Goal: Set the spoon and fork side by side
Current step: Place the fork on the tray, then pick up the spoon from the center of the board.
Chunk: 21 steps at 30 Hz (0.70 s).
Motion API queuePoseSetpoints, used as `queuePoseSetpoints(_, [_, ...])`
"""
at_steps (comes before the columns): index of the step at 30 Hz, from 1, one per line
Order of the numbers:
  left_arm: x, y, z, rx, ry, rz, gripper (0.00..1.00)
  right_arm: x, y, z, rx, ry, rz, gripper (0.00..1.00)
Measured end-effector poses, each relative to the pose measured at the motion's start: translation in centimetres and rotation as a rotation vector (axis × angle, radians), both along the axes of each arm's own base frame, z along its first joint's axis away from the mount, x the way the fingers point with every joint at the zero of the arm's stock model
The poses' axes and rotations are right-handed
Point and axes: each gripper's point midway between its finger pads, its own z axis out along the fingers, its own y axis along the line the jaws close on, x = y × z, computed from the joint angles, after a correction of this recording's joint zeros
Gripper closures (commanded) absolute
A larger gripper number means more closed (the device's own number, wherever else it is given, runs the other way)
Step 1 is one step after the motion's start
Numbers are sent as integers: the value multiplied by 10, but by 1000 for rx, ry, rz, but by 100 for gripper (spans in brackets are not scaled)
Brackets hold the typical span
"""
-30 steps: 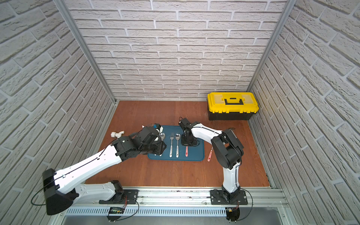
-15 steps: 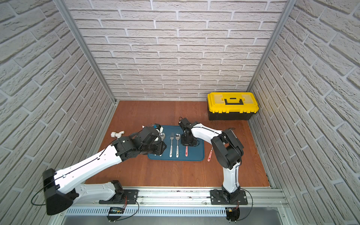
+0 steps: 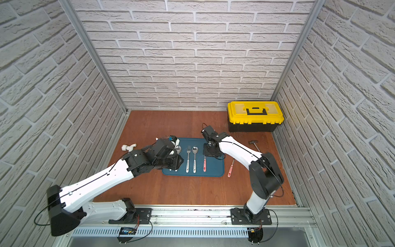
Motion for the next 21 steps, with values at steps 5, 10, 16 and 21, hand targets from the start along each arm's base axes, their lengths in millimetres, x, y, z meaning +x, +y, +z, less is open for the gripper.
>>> queuePoseSetpoints(5, [0,-2,1,-10,-2,-5,56,-21,-70,5,-70,-18,-156,64])
queuePoseSetpoints(10, [0,-4,2,-14,-5,-16,55,-66,-108,-41,-148,146,-223,60])
queuePoseSetpoints(16, [-1,-5,1,-12,-4,-29,55,-89,-109,-67,-132,235,-227,58])
queuePoseSetpoints(21, [0,-5,0,-8,-4,-33,55,-89,-106,-79,-112,255,-235,58])
